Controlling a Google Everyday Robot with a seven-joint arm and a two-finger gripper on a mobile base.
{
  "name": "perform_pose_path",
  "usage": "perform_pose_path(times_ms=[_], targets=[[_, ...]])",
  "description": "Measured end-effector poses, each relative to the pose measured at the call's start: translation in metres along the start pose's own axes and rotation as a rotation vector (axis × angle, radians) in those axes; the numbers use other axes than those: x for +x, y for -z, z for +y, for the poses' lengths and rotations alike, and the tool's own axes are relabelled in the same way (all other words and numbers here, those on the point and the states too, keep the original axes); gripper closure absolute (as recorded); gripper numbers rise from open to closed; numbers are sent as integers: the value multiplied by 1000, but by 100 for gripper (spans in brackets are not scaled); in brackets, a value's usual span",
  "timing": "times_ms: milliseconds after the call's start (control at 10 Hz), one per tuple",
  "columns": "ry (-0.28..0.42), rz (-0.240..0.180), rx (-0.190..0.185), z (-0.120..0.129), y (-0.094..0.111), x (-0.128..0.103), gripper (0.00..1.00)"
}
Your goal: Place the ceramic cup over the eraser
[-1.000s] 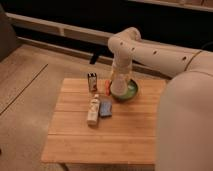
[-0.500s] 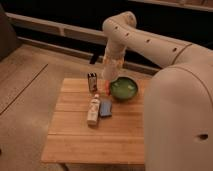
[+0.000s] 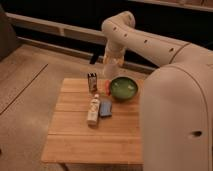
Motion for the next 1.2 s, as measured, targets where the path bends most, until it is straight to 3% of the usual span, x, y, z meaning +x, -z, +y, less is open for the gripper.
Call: perform_pose_path(times_ms=[200, 500, 700, 1200], targets=[[78, -41, -36, 28, 2, -12, 100], [165, -48, -77, 63, -6, -18, 100], [195, -14, -113, 81, -23, -16, 100], [221, 66, -154, 98, -54, -13, 100]])
